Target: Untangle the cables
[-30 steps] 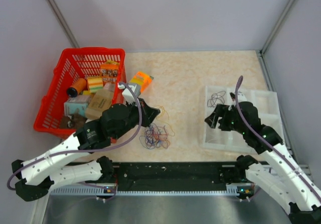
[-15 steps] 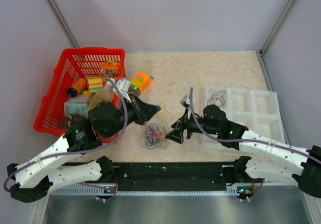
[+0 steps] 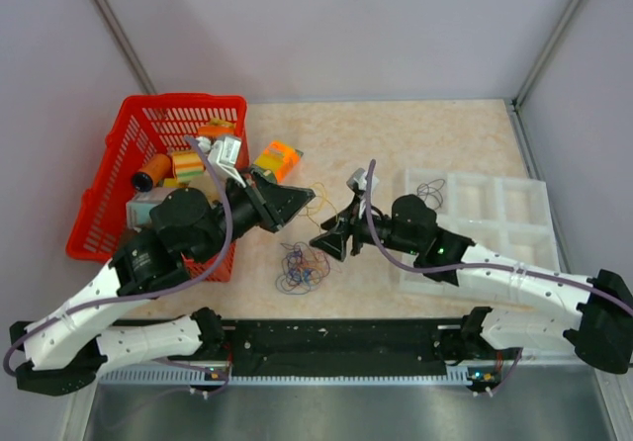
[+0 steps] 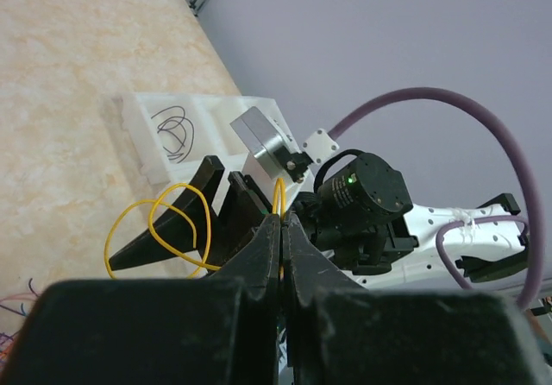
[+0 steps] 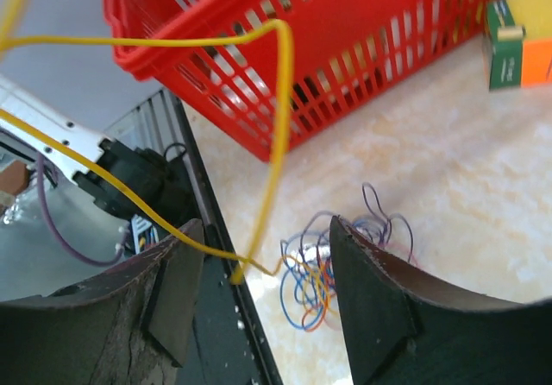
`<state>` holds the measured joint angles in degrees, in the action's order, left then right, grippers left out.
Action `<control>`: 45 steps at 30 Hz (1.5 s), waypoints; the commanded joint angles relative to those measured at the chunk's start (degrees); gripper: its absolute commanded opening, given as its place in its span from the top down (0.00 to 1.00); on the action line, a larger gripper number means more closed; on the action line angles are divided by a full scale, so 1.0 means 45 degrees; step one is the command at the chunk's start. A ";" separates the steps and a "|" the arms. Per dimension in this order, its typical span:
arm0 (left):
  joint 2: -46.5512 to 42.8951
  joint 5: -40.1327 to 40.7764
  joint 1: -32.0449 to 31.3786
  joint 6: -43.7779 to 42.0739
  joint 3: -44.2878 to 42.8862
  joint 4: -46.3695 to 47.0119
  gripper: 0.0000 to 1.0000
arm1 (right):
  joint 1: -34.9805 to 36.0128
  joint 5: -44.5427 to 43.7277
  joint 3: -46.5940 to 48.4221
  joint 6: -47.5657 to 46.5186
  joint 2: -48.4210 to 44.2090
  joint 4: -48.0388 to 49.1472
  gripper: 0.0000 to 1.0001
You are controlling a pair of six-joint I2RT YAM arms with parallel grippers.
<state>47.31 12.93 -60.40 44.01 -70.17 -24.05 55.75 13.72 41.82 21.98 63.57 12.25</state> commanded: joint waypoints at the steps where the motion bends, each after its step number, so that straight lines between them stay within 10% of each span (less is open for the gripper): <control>1: 0.0365 0.0252 0.0044 -0.0618 -0.1026 0.0619 1.00 | 0.0112 0.0703 0.0531 -0.0295 -0.0123 0.1885 0.46; 6: 0.0931 0.0953 0.0044 -0.1671 -0.2216 0.0463 1.00 | 0.0131 0.0000 0.1406 0.0076 -0.0006 0.1187 1.00; 23: 0.0288 0.3632 0.0044 -0.2651 0.2252 0.1691 1.00 | -0.0181 0.0525 0.8828 0.0371 -0.0240 -0.2703 1.00; 30: 0.0015 0.2402 0.0043 -0.2729 0.2995 0.2688 1.00 | -0.0220 -0.1111 0.7566 -0.0196 -0.0805 -0.4206 1.00; 36: 0.0111 -0.0522 0.0549 -0.2223 0.3835 0.4190 1.00 | -0.0259 -0.2363 0.4811 -0.0450 -0.2249 -0.5142 1.00; 45: 0.1692 -1.0213 0.3911 0.1198 0.5321 0.8432 1.00 | -0.1974 0.0209 0.2485 -0.0589 -0.4419 -0.5594 0.90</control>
<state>52.69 -12.64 -45.34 42.78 -48.05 2.11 52.03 7.92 54.72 19.11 47.86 -14.17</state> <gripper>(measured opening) 0.010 0.085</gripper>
